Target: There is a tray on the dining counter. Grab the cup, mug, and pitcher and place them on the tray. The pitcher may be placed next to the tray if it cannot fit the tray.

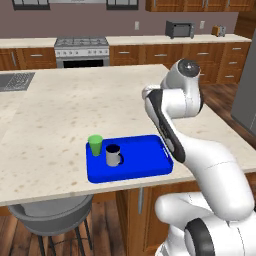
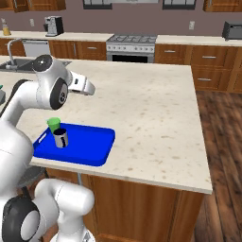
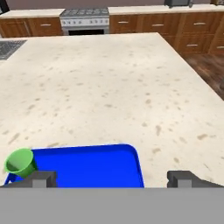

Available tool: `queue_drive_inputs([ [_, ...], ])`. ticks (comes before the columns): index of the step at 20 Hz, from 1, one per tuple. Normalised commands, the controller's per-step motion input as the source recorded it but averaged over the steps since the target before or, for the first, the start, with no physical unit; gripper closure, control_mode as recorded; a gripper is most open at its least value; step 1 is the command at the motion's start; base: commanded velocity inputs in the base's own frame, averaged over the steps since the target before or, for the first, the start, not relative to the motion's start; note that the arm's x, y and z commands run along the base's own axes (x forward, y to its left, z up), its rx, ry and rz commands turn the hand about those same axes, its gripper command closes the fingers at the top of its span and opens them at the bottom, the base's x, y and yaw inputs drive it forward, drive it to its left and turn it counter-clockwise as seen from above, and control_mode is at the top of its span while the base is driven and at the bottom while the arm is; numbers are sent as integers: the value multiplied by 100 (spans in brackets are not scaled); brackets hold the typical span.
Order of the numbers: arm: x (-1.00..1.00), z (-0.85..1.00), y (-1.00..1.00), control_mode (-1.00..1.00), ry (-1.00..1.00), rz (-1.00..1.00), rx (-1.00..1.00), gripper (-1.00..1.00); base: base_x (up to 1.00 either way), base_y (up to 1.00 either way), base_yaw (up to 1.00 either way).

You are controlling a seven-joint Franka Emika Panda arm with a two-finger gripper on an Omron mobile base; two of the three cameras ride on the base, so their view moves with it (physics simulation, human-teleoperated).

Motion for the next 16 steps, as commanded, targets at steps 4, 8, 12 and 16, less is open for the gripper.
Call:
queue_drive_inputs([
  [4,-62,-7,-13,-100,-10,12,0,-100,0,0,0],
  [8,-45,36,-2,-100,-1,3,0,-100,0,0,0],
  [12,-45,19,-10,-100,0,2,0,-100,0,0,0],
  [16,-65,8,-19,-100,-2,-1,0,-100,0,0,0],
])
